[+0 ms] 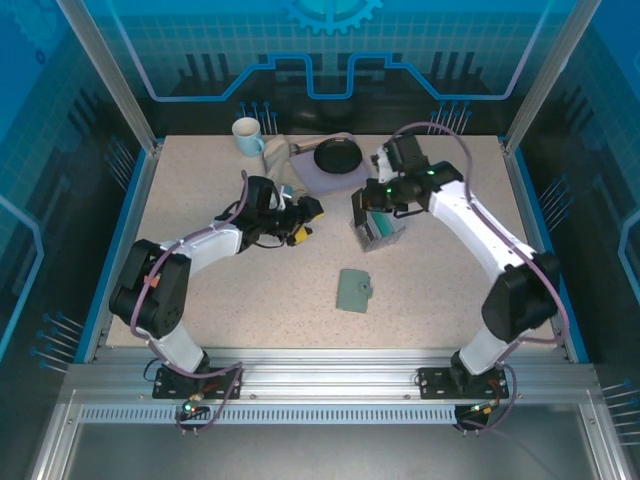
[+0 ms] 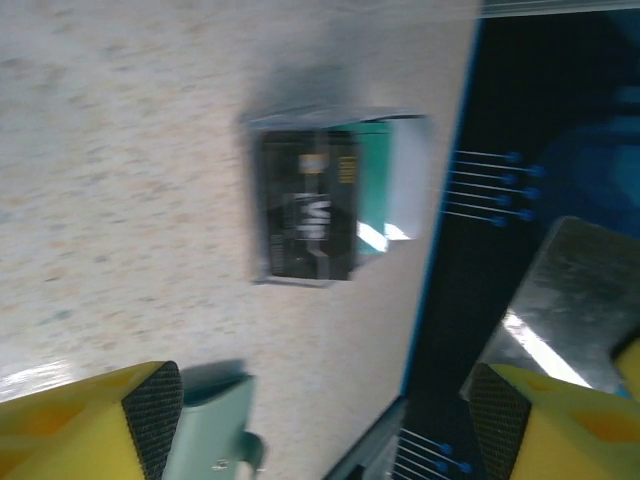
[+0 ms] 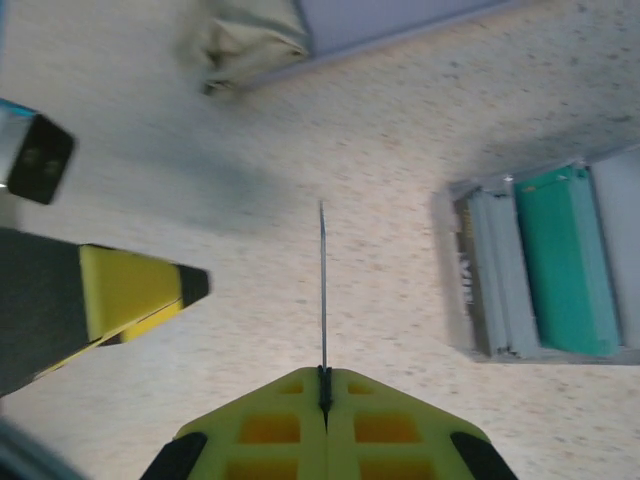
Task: Put the credit cards into the card holder
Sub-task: Pick up the credit card from the storage box.
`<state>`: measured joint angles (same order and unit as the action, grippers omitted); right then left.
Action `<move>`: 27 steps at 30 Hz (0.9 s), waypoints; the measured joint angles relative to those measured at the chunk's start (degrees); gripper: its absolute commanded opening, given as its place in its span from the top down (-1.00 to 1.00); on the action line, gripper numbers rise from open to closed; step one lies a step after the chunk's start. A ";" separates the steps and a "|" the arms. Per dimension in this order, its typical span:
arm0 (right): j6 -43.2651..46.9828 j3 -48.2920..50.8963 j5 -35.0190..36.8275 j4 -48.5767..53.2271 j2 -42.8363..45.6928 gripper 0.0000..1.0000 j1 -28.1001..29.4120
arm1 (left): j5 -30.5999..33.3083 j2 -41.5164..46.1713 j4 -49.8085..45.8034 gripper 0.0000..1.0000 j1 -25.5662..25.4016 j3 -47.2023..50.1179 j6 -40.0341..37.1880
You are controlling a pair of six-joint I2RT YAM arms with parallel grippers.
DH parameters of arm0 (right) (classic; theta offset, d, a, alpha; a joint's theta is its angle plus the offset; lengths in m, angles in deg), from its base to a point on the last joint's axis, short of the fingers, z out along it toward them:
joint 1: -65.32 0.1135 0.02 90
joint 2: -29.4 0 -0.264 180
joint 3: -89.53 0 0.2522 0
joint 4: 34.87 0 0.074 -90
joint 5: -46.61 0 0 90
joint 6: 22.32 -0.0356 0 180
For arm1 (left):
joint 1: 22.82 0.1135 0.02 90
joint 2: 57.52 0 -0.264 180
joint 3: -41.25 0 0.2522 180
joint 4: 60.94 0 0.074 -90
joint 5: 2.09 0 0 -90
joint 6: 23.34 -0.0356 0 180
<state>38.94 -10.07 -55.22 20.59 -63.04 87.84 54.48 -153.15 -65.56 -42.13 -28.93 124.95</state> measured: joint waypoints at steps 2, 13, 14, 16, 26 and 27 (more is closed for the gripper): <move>-2.03 2.19 -5.40 -3.02 2.01 1.00 -1.40 | -2.25 0.66 3.17 -0.61 0.04 -0.09 1.46; -9.60 5.40 -22.95 -13.49 2.75 1.00 -2.32 | -12.28 0.90 16.94 -0.24 0.02 -2.71 8.94; -10.10 5.55 -23.74 -14.32 2.75 1.00 -2.32 | -12.96 0.98 17.27 -0.12 0.00 -3.02 9.25; -10.95 5.97 -25.22 -15.69 2.75 1.00 -2.32 | -13.90 1.33 17.84 0.04 -0.07 -3.23 9.20; -12.96 6.80 -29.64 -17.94 2.21 0.83 -3.48 | -15.06 4.61 16.59 0.98 -0.24 -3.58 7.52; -13.20 6.97 -30.25 -18.40 2.10 0.76 -3.58 | -15.04 4.74 16.48 1.00 -0.24 -3.58 7.54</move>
<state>25.74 -3.10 -85.47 2.18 -60.94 84.26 39.44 -148.41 -49.08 -42.37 -32.52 132.49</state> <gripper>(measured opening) 0.074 0.040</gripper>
